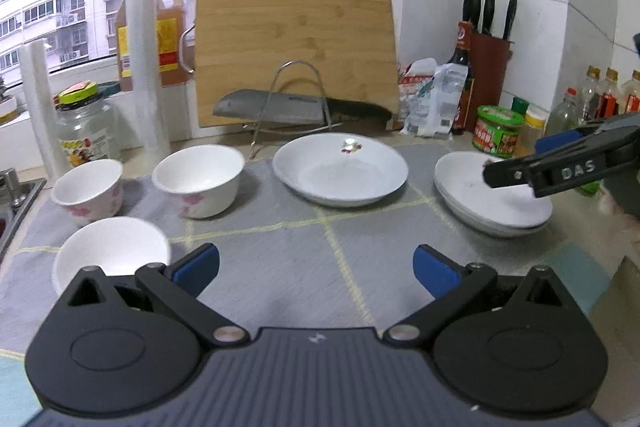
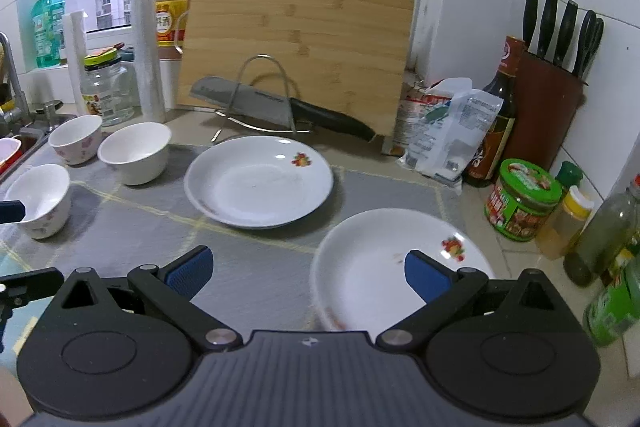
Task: Organize plates and bowls
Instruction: 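Move the right tool to the fruit-decal plate beside the cutting board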
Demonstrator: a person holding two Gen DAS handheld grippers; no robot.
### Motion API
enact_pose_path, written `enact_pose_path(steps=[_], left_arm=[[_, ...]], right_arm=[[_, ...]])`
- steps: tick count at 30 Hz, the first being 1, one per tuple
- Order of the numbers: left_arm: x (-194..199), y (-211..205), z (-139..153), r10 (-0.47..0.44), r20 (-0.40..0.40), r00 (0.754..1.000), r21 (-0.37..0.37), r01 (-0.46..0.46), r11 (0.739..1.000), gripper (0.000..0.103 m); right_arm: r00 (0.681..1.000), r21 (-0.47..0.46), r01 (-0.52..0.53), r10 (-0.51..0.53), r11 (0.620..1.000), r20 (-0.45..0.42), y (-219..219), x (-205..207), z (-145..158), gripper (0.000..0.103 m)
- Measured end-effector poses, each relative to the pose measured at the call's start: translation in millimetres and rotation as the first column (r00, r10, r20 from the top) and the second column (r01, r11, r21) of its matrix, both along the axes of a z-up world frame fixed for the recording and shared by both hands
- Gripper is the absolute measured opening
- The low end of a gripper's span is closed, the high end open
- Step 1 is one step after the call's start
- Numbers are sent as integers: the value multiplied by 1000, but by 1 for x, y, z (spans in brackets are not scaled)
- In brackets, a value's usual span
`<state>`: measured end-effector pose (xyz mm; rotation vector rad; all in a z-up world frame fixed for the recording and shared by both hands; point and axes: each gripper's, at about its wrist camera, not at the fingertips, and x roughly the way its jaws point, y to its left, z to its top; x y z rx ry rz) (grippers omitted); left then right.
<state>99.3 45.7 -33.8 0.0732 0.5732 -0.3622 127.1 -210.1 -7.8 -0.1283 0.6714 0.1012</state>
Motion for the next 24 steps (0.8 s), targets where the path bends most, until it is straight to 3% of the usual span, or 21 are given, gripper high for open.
enact_pose_path(steps=[10, 24], left_arm=[[-8, 25, -6, 15, -22, 1000, -28, -15, 999, 102], [13, -9, -21, 98, -60, 993, -9, -99, 995, 102]], right_arm=[[999, -31, 37, -38, 999, -25, 25, -24, 3, 103], [993, -7, -85, 84, 996, -83, -2, 27, -18, 103]])
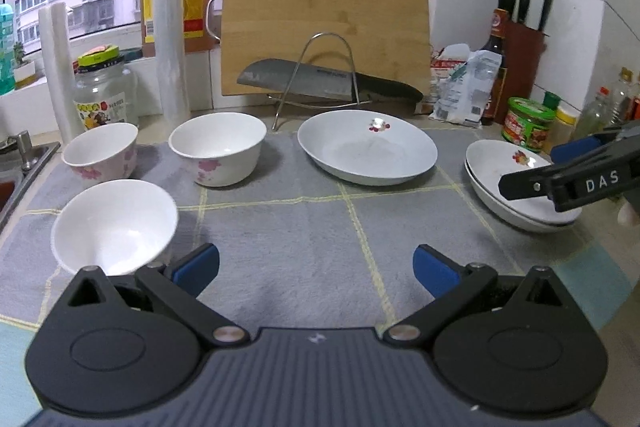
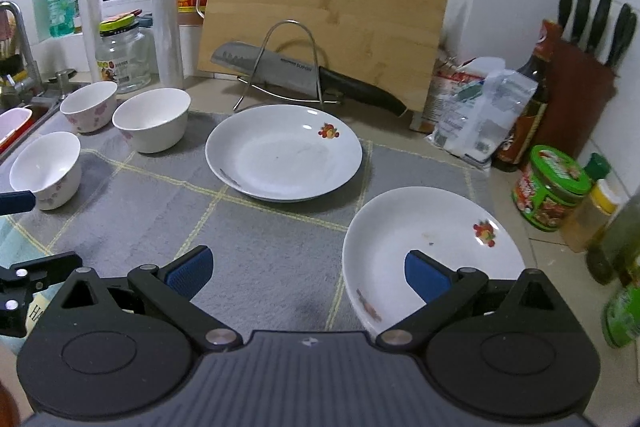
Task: Organize plates and bowls
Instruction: 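Move the right tool to the fruit-decal plate beside the cutting board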
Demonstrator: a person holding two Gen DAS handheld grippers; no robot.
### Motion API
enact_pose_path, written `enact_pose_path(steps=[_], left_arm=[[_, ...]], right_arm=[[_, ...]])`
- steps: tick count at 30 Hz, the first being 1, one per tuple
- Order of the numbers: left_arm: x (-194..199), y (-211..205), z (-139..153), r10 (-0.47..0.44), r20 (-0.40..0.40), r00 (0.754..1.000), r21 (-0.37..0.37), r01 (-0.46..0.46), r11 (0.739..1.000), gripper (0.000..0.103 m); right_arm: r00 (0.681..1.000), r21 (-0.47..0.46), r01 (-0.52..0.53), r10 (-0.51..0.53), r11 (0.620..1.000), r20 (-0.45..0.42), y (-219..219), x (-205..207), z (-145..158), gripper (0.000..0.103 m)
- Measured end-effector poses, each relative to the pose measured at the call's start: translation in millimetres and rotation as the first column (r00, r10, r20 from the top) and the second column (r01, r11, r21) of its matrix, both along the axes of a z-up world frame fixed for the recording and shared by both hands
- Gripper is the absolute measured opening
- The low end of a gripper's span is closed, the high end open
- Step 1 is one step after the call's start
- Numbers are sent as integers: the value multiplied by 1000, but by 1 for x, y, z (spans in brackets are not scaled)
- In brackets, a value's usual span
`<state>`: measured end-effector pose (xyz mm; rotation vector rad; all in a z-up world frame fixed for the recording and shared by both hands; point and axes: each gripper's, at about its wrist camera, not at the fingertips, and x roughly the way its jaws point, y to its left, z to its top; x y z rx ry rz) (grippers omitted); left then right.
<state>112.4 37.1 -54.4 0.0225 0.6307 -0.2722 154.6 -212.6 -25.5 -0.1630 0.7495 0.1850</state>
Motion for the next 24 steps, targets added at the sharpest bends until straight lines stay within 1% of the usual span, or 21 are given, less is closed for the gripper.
enact_pose_path(steps=[8, 13, 19, 24], left_arm=[[29, -39, 2, 76, -4, 997, 38, -75, 996, 102], [44, -56, -5, 106, -26, 994, 62, -104, 993, 102], [60, -68, -15, 97, -66, 993, 95, -91, 991, 102], [73, -72, -21, 59, -77, 995, 107, -50, 993, 102]], right_arm=[[999, 50, -51, 52, 997, -4, -39, 47, -2, 103], [995, 79, -99, 101, 992, -21, -53, 75, -9, 103], [989, 92, -139, 144, 986, -43, -56, 95, -15, 103], [988, 116, -133, 141, 984, -66, -56, 106, -18, 103]])
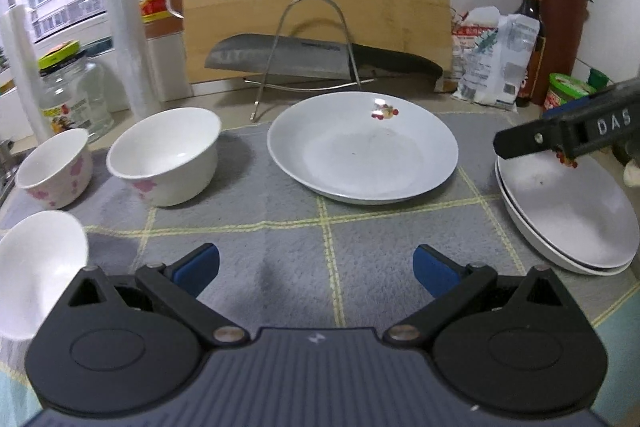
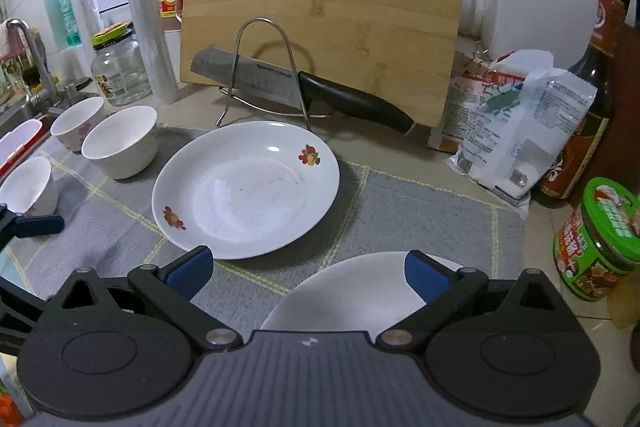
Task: Organize plates and bowls
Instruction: 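Move the right tool to the fruit-decal plate beside the cutting board, then grip the rim of the fruit-decal plate with the right tool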
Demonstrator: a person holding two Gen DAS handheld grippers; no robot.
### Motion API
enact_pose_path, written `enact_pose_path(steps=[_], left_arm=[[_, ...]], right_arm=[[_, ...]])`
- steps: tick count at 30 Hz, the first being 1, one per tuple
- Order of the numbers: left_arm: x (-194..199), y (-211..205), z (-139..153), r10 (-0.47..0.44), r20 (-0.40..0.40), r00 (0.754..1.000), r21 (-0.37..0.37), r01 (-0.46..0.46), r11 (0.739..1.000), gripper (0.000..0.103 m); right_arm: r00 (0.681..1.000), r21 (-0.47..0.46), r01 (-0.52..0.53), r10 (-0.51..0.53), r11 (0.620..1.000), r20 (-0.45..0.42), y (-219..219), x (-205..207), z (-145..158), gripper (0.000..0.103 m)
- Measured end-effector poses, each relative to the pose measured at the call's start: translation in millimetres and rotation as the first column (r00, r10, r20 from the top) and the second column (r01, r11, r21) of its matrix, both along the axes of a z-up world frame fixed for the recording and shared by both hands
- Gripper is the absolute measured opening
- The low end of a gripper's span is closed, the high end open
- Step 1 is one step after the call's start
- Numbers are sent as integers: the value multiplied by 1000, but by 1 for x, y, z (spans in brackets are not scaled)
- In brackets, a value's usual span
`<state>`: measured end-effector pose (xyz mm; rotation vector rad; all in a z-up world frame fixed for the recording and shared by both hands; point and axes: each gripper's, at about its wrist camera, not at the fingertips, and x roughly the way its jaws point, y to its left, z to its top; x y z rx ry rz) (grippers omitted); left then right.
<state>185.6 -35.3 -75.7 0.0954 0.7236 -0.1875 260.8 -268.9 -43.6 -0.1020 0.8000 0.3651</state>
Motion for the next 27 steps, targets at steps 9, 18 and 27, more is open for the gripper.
enact_pose_path(steps=[9, 18, 27], left_arm=[[27, -10, -12, -84, 1, 996, 31, 84, 996, 102], [51, -20, -30, -112, -31, 993, 13, 112, 994, 102], [65, -22, -38, -131, -55, 990, -19, 130, 991, 102]], right_arm=[[999, -2, -17, 17, 1000, -44, 3, 22, -2, 103], [988, -4, -71, 69, 997, -137, 13, 54, -19, 103], [969, 24, -124, 126, 992, -214, 21, 83, -30, 103]])
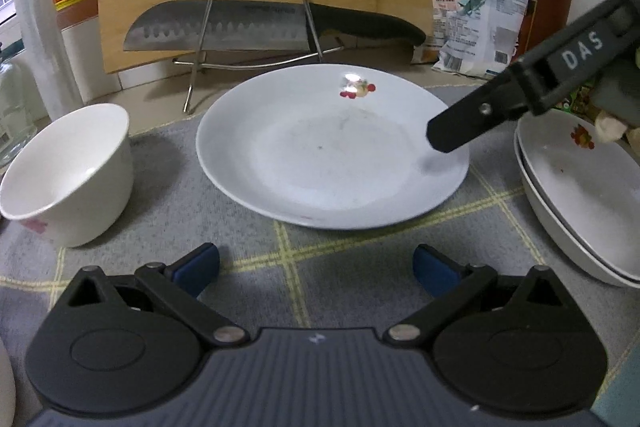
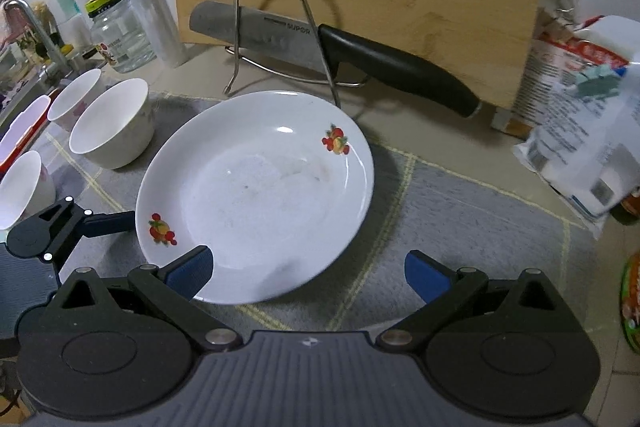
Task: Organize plates and bowls
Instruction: 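Grip the rim of the fruit-decal plate with the right tool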
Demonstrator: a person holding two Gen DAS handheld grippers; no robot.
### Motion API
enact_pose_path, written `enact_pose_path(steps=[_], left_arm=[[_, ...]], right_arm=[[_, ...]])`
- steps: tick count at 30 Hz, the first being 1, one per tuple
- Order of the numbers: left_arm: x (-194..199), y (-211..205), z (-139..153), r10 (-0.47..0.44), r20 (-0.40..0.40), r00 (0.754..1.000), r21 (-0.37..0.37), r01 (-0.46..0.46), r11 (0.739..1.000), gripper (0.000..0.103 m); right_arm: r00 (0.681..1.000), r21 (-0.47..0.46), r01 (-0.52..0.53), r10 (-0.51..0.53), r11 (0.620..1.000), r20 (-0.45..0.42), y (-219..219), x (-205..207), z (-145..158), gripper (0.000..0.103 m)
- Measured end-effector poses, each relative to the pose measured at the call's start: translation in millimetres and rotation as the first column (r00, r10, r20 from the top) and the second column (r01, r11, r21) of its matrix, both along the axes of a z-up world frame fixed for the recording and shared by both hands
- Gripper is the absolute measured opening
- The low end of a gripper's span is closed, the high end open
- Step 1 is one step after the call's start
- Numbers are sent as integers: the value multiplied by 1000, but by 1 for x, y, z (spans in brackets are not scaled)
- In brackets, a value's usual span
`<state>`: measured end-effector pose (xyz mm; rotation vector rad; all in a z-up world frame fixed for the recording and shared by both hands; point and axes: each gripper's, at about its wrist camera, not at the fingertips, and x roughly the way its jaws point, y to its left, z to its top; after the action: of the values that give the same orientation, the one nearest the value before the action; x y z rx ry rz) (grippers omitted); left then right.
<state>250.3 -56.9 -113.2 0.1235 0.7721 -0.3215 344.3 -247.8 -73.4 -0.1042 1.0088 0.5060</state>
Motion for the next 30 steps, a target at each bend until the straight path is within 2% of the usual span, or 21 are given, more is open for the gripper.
enact_pose_path(steps=[6, 14, 21, 30], left_arm=[[10, -1, -1, -15, 12, 1000, -4, 15, 1000, 103], [19, 1, -1, -47, 29, 998, -8, 47, 999, 103], [22, 4, -2, -72, 40, 997, -12, 72, 997, 103], [23, 5, -3, -109, 52, 993, -14, 110, 994, 103]], right_arm=[[998, 6, -22, 23, 1000, -53, 3, 22, -12, 103], [989, 72, -43, 53, 996, -135, 6, 50, -25, 103], [986, 100, -77, 90, 992, -139, 13, 68, -25, 103], [981, 84, -139, 149, 987, -124, 31, 89, -26, 103]])
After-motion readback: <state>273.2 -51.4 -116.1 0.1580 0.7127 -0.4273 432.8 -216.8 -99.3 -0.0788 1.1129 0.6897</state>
